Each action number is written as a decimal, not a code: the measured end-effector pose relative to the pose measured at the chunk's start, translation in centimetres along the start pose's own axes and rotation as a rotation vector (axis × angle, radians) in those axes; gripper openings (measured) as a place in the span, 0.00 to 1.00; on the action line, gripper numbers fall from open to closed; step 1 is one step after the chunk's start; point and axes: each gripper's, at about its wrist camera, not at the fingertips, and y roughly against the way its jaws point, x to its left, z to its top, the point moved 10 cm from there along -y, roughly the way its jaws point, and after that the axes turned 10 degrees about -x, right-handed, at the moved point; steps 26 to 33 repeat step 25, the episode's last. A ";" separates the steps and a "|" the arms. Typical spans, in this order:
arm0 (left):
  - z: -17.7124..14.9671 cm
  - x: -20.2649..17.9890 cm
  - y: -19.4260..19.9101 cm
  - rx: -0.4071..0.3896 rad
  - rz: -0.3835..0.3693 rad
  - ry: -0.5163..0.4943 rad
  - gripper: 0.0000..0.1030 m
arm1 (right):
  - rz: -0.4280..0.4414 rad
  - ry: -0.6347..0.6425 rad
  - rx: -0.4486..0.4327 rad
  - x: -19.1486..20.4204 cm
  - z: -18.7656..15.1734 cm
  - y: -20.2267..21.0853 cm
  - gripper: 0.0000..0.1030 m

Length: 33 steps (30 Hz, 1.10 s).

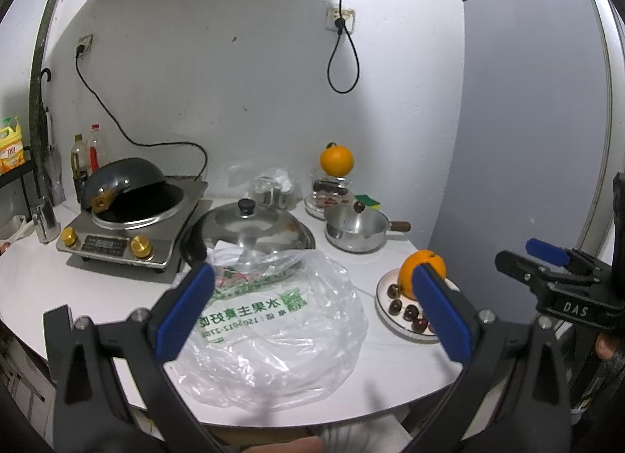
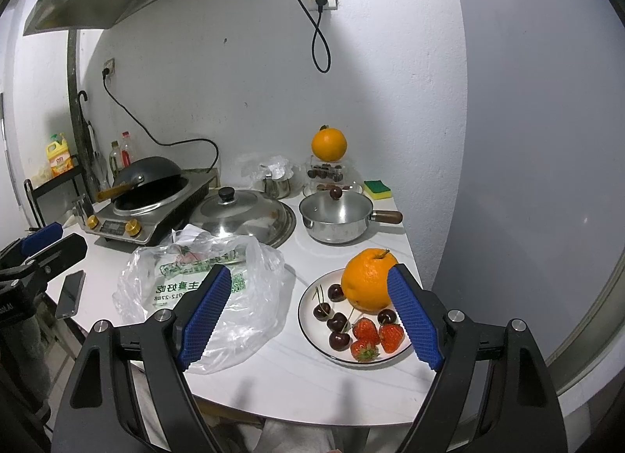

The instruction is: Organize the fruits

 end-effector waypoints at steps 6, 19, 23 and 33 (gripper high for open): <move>0.0 -0.1 0.0 -0.003 -0.005 -0.002 0.99 | -0.001 0.000 0.000 -0.1 0.0 -0.1 0.82; 0.0 -0.2 0.0 -0.004 -0.004 -0.001 0.99 | -0.001 0.000 0.001 -0.1 -0.1 -0.1 0.82; 0.0 -0.5 -0.1 0.000 -0.013 -0.008 0.99 | -0.001 0.000 0.002 -0.1 -0.1 -0.2 0.82; 0.2 -0.6 -0.1 -0.006 -0.010 -0.011 0.99 | -0.001 0.001 0.003 -0.2 -0.2 -0.3 0.82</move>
